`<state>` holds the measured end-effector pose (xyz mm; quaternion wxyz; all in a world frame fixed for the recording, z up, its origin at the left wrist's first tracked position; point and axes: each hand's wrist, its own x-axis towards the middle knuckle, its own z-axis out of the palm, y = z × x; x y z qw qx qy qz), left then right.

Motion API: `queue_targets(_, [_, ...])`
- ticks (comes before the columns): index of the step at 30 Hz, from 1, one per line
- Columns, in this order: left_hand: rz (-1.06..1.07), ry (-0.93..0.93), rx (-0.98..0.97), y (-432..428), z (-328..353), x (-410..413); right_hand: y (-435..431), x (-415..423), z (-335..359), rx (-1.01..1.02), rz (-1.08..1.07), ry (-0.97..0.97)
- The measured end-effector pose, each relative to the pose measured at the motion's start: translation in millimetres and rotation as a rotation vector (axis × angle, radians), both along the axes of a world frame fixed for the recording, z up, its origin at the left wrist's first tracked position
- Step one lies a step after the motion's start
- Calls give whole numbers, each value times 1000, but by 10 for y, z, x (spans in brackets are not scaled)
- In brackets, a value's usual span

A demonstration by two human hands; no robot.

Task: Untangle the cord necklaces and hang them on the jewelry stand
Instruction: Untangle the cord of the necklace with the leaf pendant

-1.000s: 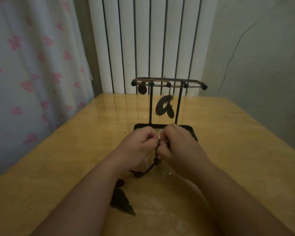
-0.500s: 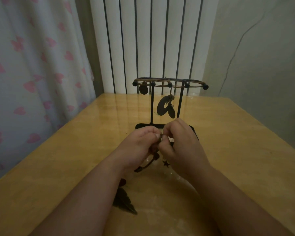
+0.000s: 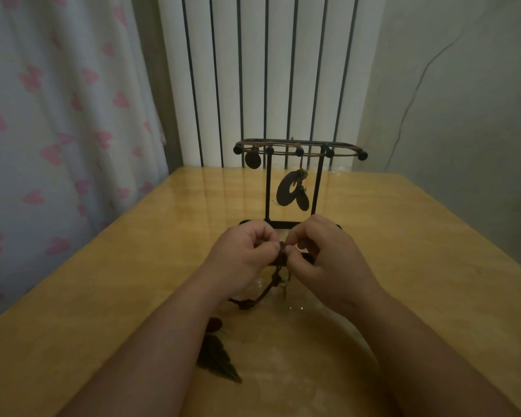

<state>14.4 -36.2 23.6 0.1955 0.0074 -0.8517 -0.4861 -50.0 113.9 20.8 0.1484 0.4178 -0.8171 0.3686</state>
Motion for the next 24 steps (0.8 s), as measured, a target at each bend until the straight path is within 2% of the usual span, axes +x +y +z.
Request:
queue_targets(11, [26,1,-155,46,-19,-11,-16,4,15,112,-76,97])
queue_targets(20, [-61,-62,109,108,41,16,-74,33,-25,-77,-21,49])
queue_targets(24, [-19,-10,126,85,65,30,-41,-1,-24,-107,1,4])
